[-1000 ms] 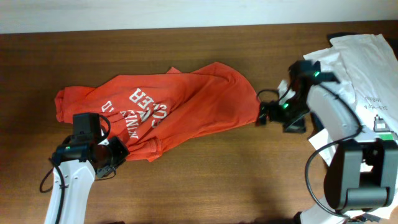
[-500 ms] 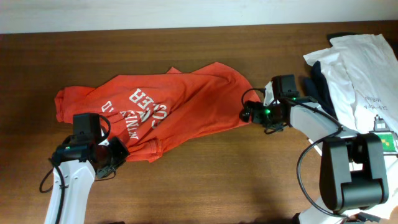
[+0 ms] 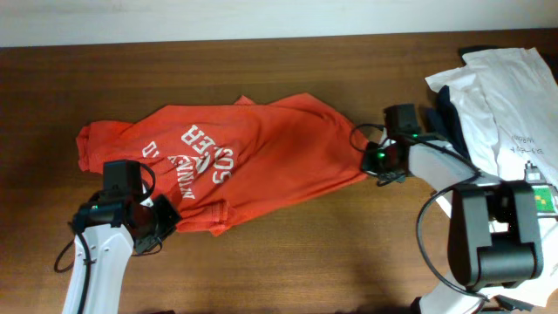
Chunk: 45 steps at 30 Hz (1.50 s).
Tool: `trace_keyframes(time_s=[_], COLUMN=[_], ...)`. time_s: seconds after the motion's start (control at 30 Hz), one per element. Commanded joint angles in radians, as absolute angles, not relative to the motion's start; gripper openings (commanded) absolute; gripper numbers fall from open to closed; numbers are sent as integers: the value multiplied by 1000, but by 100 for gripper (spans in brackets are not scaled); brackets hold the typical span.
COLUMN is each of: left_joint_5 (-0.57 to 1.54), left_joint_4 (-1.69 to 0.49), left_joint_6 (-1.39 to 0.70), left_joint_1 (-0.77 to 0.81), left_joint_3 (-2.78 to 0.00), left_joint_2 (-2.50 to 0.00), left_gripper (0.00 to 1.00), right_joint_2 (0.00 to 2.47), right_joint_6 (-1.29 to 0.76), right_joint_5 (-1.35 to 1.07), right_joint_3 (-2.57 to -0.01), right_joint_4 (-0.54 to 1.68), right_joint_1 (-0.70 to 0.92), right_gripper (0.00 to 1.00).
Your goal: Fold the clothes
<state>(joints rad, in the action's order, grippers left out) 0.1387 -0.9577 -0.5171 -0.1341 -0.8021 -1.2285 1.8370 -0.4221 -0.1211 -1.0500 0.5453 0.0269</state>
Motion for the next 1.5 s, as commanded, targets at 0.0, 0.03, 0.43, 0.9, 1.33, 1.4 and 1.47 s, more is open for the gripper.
trace_keyframes(time_s=[0.0, 0.03, 0.43, 0.9, 1.33, 1.4, 1.47], left_joint_5=[82, 82, 85, 153, 235, 237, 236], left_joint_4=[-987, -996, -1063, -973, -855, -838, -826], left_joint_6=[-494, -495, -495, -451, -458, -458, -458], left_joint_1=[-139, -139, -139, -138, -56, -26, -21], left_joint_3=[-799, -799, -799, -759, -738, -738, -738], left_joint_2=[-1222, -1222, -1222, -1309, -1401, -1401, -1401], left_gripper=[4, 5, 11, 63, 52, 44, 30], right_joint_2=[1820, 1820, 1820, 1820, 1820, 1820, 1820], right_joint_6=[-424, -424, -374, -375, -374, -374, -374], right_joint_5=[58, 57, 8, 8, 8, 8, 8], right_joint_3=[-1087, -1099, -1102, -1102, -1102, -1102, -1102], right_joint_4=[644, 673, 754, 757, 757, 760, 760], right_joint_1=[-107, -149, -215, -215, -215, -215, -215], right_gripper=[4, 4, 4, 4, 4, 4, 4])
